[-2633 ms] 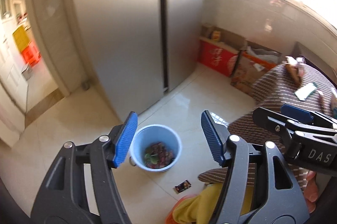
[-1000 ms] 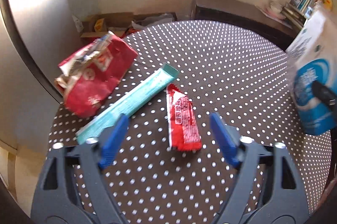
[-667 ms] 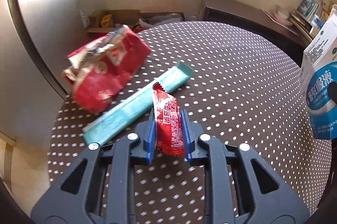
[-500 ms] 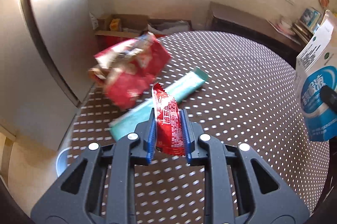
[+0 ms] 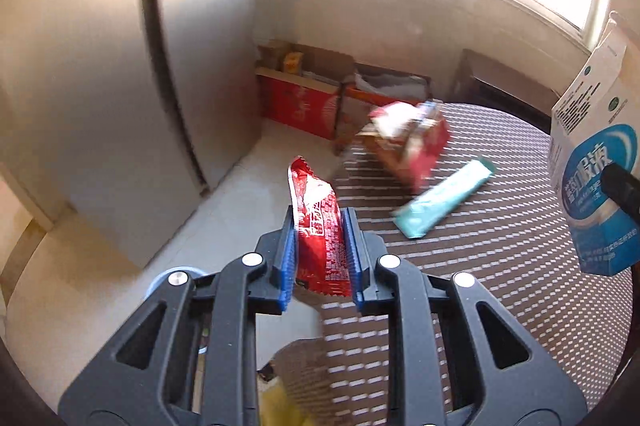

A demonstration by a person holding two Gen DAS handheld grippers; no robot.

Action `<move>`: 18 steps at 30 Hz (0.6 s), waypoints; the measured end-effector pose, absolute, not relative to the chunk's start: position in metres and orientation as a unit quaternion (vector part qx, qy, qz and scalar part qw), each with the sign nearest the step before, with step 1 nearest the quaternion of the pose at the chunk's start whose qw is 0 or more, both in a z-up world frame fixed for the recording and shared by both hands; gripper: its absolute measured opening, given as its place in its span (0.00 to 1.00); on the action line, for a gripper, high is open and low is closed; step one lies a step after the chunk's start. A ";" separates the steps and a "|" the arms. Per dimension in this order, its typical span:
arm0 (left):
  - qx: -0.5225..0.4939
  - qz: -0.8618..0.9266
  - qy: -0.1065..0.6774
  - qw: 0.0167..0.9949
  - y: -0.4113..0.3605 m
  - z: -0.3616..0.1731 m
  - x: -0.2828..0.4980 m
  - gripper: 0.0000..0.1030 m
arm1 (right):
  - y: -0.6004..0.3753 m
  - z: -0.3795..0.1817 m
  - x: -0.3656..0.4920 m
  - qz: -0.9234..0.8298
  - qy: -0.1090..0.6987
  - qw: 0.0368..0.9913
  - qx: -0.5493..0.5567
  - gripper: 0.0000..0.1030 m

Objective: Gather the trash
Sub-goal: 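Carry the red wrapper and medicine box over the bucket and open both grippers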

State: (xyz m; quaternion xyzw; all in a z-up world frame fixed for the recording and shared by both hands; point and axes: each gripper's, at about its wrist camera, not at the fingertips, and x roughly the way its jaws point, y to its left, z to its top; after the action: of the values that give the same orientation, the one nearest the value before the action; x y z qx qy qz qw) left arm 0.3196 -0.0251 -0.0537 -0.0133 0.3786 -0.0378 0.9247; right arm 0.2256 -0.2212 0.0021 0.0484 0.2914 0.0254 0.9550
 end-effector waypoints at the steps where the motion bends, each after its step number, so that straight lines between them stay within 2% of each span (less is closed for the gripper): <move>1: -0.016 -0.029 0.376 0.926 -0.016 -0.053 0.318 0.22 | -0.211 0.004 0.227 0.035 0.290 0.955 0.044 0.04; 11: -0.041 0.065 0.370 0.926 0.091 -0.047 0.291 0.22 | -0.104 0.021 0.241 0.136 0.280 0.950 0.020 0.04; 18: -0.058 0.122 0.381 0.915 0.158 -0.061 0.270 0.22 | -0.020 0.005 0.247 0.201 0.302 0.932 0.004 0.04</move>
State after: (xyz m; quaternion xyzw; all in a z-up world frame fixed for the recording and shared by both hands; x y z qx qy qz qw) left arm 0.2705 0.1584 -0.0610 -0.0577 0.3807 0.1218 0.9148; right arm 0.2474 -0.0203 0.0054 0.0044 0.3024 0.2009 0.9318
